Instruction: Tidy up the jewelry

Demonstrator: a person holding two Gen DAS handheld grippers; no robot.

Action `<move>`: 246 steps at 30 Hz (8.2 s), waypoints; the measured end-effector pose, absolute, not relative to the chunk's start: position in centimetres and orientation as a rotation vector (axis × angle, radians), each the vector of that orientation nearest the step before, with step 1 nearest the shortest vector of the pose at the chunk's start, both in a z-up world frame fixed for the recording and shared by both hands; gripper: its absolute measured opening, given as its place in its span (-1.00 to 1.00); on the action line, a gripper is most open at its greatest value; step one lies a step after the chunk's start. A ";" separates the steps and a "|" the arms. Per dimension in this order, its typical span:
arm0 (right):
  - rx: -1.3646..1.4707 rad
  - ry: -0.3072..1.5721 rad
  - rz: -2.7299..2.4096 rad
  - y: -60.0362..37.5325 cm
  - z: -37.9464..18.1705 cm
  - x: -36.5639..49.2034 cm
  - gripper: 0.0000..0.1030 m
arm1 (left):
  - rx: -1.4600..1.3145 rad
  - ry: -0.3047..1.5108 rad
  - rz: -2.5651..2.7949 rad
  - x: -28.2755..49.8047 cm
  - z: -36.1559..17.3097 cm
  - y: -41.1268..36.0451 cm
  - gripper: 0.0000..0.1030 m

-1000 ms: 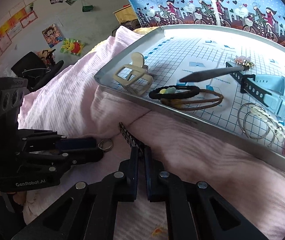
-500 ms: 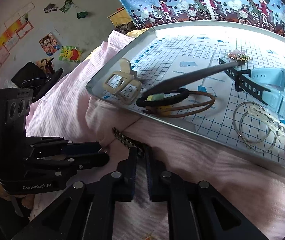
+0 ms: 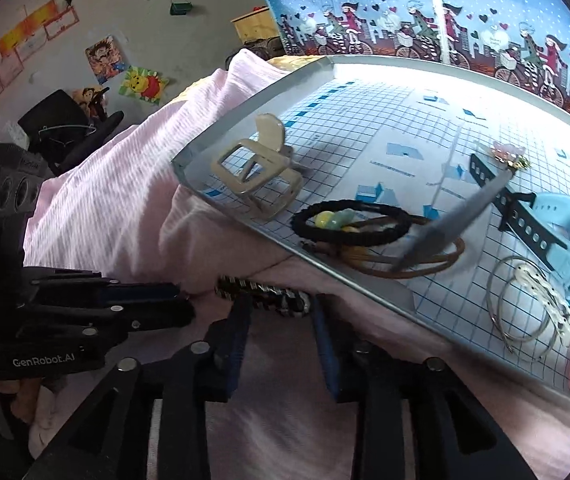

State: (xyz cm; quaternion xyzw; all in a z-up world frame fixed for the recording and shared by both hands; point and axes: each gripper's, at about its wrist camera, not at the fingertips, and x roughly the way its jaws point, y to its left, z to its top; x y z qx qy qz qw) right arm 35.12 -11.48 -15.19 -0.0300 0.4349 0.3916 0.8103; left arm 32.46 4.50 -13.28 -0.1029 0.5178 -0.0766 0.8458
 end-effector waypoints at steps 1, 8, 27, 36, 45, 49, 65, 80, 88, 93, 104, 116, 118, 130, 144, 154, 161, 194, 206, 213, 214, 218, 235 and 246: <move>-0.068 0.925 0.850 -11.4 -15.1 35.0 -0.25 | -0.216 1.092 -0.162 32.6 -13.3 4.5 -0.67; -0.020 0.926 0.950 -11.7 -14.7 34.8 -0.21 | -0.248 1.067 -0.119 32.1 -12.7 5.5 -0.67; -0.051 0.940 0.842 -10.3 -15.1 34.8 -0.56 | -0.325 1.061 -0.059 31.8 -12.6 7.3 -0.67; -0.076 0.939 0.828 -11.2 -14.7 32.3 -0.72 | -0.335 1.073 -0.076 32.2 -12.9 7.4 -0.67; -0.099 0.947 0.794 -10.8 -14.7 31.5 -0.74 | -0.310 1.076 -0.082 32.1 -12.9 7.0 -0.67; -0.083 0.951 0.802 -10.4 -15.1 32.4 -0.72 | -0.301 1.076 -0.082 32.3 -13.0 6.7 -0.67; 0.009 0.815 0.718 -12.8 -11.8 29.8 -0.75 | -0.321 0.982 -0.153 31.2 -10.7 5.7 -0.67; 0.210 0.644 0.478 -18.3 -8.9 32.5 -0.75 | -0.129 0.684 -0.338 32.0 -7.7 0.1 -0.67; 0.218 0.678 0.406 -19.9 -10.1 34.3 -0.75 | -0.177 0.731 -0.387 36.7 -9.2 -1.8 -0.67; 0.263 0.715 0.374 -20.9 -11.2 35.2 -0.75 | -0.223 0.812 -0.397 38.4 -10.9 -1.6 -0.67; 0.303 0.771 0.371 -21.2 -12.5 35.4 -0.73 | -0.222 0.847 -0.364 38.4 -10.8 -1.2 -0.65; 0.326 0.705 0.313 -22.6 -10.7 34.3 -0.39 | -0.280 0.816 -0.299 37.9 -9.6 0.2 0.09; 0.334 0.675 0.301 -23.2 -9.8 33.7 -0.27 | -0.273 0.794 -0.289 37.4 -8.8 0.3 0.20; 0.239 0.460 0.271 -24.3 -3.6 27.9 1.00 | -0.192 0.542 -0.222 30.3 -1.6 1.0 0.98; 0.119 0.243 0.266 -22.2 0.0 14.6 1.00 | -0.203 0.391 -0.200 15.8 1.8 2.1 0.98; 0.062 0.204 0.235 -22.2 -0.5 6.5 1.00 | -0.087 0.325 -0.142 6.9 1.1 1.5 0.98; 0.060 0.205 0.218 -22.3 -0.8 3.8 1.00 | -0.066 0.294 -0.152 4.1 0.6 1.1 0.98; 0.060 0.199 0.184 -22.5 -1.4 3.0 1.00 | -0.047 0.293 -0.145 3.2 -0.4 1.0 0.98; 0.059 0.199 0.184 -22.5 -1.4 3.0 1.00 | -0.044 0.296 -0.143 3.1 -0.6 1.0 0.98; 0.058 0.200 0.184 -22.4 -1.4 3.0 1.00 | -0.044 0.297 -0.144 3.1 -0.6 1.1 0.98; 0.058 0.200 0.184 -22.4 -1.4 3.0 1.00 | -0.044 0.297 -0.144 3.1 -0.6 1.1 0.98; 0.058 0.200 0.184 -22.4 -1.4 3.0 1.00 | -0.044 0.296 -0.143 3.1 -0.6 1.0 0.98; 0.058 0.201 0.184 -22.3 -1.4 3.0 1.00 | -0.042 0.303 -0.145 3.1 -0.7 1.0 0.98; 0.057 0.202 0.184 -22.3 -1.4 2.9 1.00 | -0.042 0.305 -0.146 3.2 -0.7 1.0 0.98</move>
